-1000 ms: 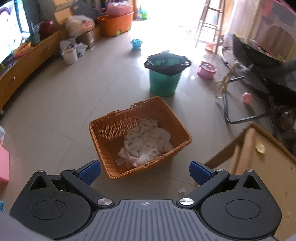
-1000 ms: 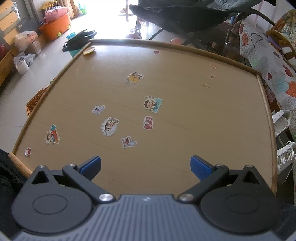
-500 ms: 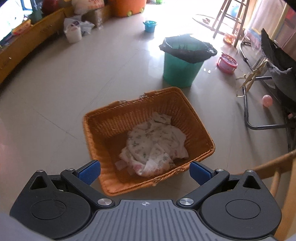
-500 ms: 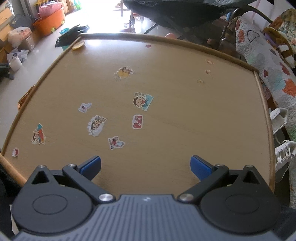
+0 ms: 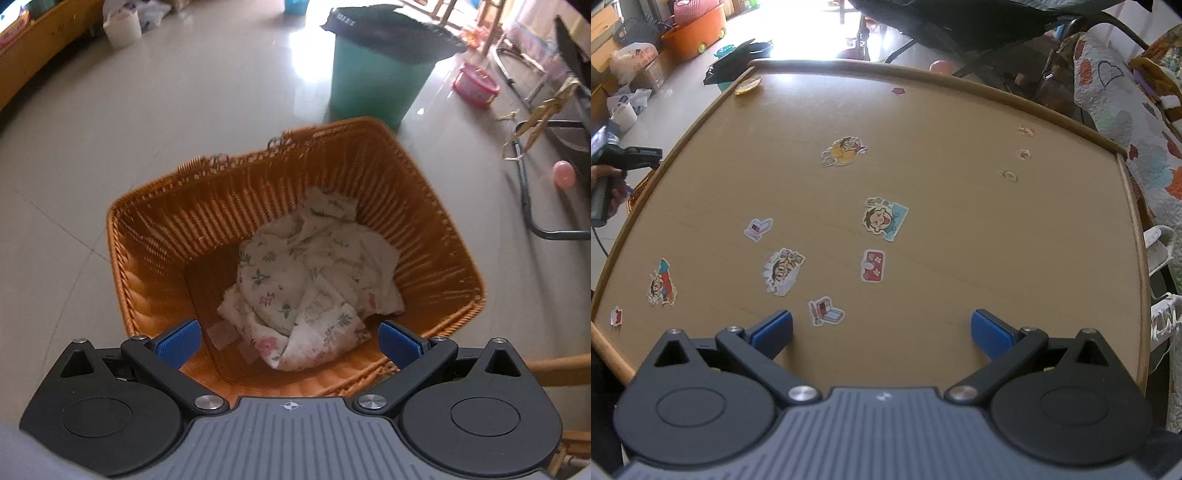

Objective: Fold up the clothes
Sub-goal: 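Move the left tool down toward the floral cloth in the wicker basket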

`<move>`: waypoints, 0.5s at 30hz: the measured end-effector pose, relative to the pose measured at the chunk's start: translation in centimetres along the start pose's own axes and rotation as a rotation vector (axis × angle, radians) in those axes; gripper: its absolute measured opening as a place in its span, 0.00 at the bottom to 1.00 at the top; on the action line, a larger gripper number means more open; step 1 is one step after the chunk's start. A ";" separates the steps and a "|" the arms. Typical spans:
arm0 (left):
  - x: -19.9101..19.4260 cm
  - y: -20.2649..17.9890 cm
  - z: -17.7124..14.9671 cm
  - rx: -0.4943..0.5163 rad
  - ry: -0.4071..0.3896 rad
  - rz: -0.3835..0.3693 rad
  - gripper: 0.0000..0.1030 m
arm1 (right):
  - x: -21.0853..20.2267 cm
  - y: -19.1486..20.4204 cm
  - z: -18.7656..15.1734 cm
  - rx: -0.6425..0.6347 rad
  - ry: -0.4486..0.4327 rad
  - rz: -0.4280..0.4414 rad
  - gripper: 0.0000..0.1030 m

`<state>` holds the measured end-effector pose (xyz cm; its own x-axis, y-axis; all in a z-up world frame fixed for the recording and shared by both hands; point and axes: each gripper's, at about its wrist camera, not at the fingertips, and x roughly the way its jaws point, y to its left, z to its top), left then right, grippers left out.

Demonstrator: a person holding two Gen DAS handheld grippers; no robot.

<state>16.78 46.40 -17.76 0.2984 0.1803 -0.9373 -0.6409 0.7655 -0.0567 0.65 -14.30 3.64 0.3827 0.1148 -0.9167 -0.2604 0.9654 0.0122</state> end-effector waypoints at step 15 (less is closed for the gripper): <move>8.9 0.4 0.0 0.017 0.057 0.011 0.99 | 0.3 1.7 1.0 -0.015 0.058 0.001 1.00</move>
<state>19.15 48.31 -26.17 0.2500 0.1540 -0.9559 -0.6320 0.7739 -0.0407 1.21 -12.40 3.75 0.3308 0.1013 -0.9382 -0.2740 0.9617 0.0072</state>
